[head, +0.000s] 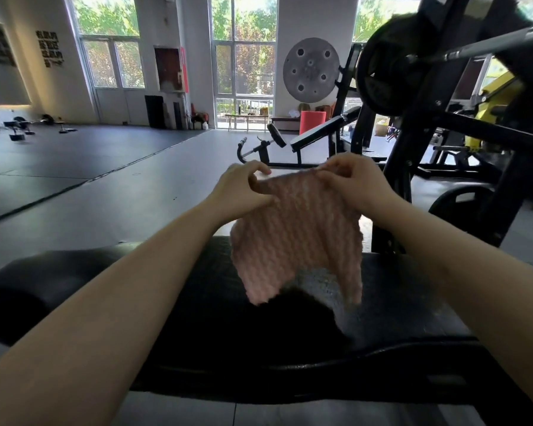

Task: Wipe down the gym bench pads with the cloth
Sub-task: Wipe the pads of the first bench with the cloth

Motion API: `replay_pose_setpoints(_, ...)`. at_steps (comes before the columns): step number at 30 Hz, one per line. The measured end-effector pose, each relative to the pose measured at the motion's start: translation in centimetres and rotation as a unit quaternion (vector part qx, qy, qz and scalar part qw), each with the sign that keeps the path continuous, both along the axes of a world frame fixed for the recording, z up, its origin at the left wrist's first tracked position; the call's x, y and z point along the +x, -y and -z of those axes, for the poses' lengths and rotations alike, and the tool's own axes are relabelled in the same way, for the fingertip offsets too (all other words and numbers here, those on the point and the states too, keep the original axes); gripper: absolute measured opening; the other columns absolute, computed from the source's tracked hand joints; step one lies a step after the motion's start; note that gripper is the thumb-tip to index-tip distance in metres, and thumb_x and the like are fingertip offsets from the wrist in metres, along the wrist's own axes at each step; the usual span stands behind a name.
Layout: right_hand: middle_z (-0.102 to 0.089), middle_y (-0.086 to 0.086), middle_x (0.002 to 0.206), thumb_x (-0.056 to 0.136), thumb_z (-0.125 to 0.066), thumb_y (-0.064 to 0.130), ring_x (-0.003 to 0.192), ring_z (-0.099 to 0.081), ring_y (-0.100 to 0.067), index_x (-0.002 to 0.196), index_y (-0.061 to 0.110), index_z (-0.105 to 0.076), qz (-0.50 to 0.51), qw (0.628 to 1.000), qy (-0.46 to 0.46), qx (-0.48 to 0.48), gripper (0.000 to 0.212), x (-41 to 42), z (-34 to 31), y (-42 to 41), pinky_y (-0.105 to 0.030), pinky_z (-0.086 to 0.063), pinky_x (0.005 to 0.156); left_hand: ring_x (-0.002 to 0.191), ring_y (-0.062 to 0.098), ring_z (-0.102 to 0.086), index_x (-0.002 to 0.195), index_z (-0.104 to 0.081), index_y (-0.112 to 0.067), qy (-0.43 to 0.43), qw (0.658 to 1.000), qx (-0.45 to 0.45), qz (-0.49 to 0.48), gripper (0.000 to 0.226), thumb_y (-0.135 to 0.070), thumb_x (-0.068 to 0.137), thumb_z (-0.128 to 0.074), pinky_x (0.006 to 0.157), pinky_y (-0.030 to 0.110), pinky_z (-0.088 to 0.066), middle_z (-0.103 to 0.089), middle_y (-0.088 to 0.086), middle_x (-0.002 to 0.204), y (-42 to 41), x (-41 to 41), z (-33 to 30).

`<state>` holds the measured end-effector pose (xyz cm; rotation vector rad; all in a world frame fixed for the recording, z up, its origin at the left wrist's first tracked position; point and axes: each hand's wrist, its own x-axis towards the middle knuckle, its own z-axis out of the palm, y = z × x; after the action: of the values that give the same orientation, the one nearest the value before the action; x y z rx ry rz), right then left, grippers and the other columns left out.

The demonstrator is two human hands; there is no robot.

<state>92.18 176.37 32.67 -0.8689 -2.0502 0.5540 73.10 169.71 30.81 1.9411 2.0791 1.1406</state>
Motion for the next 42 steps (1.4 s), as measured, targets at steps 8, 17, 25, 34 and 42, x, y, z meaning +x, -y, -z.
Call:
replay_pose_setpoints(8,-0.065,0.01,0.091,0.084,-0.07,0.027,0.074,-0.054,0.002,0.111,0.02,-0.068,-0.207,0.912,0.346,-0.073,0.028,-2.2,6.7,4.1,-0.002,-0.037,0.063,0.114,0.023,-0.053,0.07,-0.06,-0.024,-0.165,0.971,-0.167,0.047,0.014,-0.03,0.073,-0.072,0.089,0.032,-0.043,-0.058,0.002,0.102,6.7,-2.7,10.0)
replay_pose_setpoints(17,-0.053,-0.003,0.129,0.083,-0.052,0.002,0.115,-0.053,-0.024,0.125,0.026,-0.06,-0.018,0.916,0.397,-0.05,0.049,1.9,15.7,-1.9,-0.037,-0.045,0.096,0.103,0.01,-0.057,0.105,-0.065,-0.026,-0.166,0.981,-0.05,0.086,0.05,-0.059,0.07,-0.054,0.088,0.025,-0.042,-0.063,-0.01,0.108,11.6,0.7,16.3)
replay_pose_setpoints(25,-0.062,0.002,0.117,0.09,-0.055,0.022,0.108,-0.055,-0.023,0.104,0.022,-0.065,-0.041,0.885,0.463,0.025,0.017,-0.5,15.7,-2.2,-0.034,-0.046,0.087,0.102,0.02,-0.056,0.112,-0.059,-0.02,-0.169,0.974,-0.152,0.0,0.03,-0.037,0.088,-0.059,0.081,0.03,-0.043,-0.062,0.0,0.11,8.5,6.1,14.9)
replay_pose_setpoints(34,-0.055,0.005,0.061,0.091,-0.059,0.016,0.053,-0.048,-0.005,0.077,0.014,-0.061,-0.088,0.845,0.51,-0.132,0.015,0.0,7.1,-2.6,-0.014,-0.04,0.049,0.057,0.002,-0.053,0.07,-0.063,-0.027,0.245,0.967,-0.041,-0.055,0.019,-0.013,0.08,-0.072,0.06,0.018,-0.043,-0.062,-0.004,0.067,10.6,0.1,13.9)
replay_pose_setpoints(42,-0.06,-0.019,0.123,0.087,-0.063,0.007,0.101,-0.061,-0.03,0.13,0.004,-0.053,0.018,0.95,0.244,-0.194,0.045,-5.9,11.8,-4.0,-0.031,-0.049,0.081,0.095,0.016,-0.06,0.121,-0.056,-0.01,0.16,0.967,-0.109,-0.166,0.035,-0.018,0.087,-0.064,0.08,0.021,-0.041,-0.067,0.003,0.102,5.6,-5.1,14.9)
